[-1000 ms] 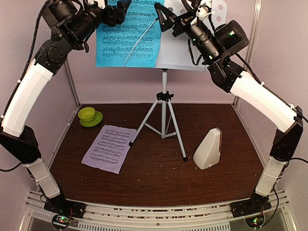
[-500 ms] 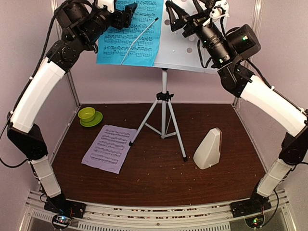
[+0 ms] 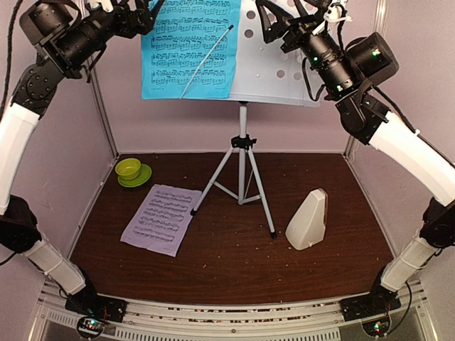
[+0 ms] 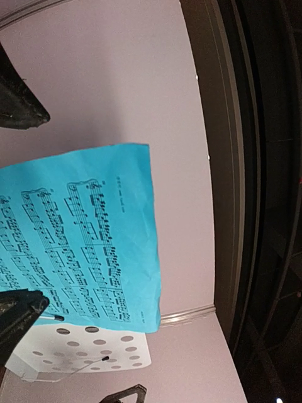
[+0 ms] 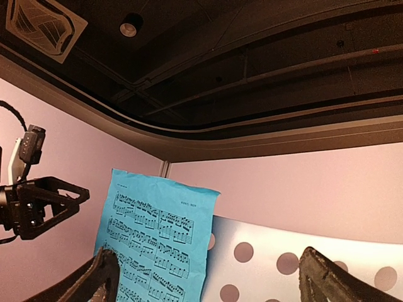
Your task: Set up the instrument practice props
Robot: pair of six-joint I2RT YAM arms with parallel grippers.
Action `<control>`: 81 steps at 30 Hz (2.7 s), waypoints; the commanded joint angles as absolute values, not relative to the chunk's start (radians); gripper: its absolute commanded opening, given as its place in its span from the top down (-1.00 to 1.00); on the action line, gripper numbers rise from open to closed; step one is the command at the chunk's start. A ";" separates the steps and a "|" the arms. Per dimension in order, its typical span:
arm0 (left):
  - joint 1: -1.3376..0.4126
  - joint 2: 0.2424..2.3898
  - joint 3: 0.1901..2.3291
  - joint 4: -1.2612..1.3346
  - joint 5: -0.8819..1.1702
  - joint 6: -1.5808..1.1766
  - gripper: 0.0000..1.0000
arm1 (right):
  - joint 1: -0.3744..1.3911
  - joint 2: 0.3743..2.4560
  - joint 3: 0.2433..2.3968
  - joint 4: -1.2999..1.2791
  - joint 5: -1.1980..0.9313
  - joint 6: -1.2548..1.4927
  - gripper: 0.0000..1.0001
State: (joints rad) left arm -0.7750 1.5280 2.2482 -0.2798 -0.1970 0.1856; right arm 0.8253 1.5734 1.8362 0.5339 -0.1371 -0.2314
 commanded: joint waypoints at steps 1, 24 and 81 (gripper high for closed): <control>-0.733 1.434 2.126 -0.314 -0.204 0.027 -0.81 | 0.828 1.515 1.797 0.482 -0.117 -0.151 -1.00; -0.324 1.043 1.407 -0.632 -0.100 -0.609 -0.90 | 0.827 1.227 1.389 0.195 -0.059 0.259 -1.00; 0.155 1.711 0.715 -0.213 0.679 -0.456 -0.40 | 0.843 1.289 1.233 -0.202 -0.228 0.260 -1.00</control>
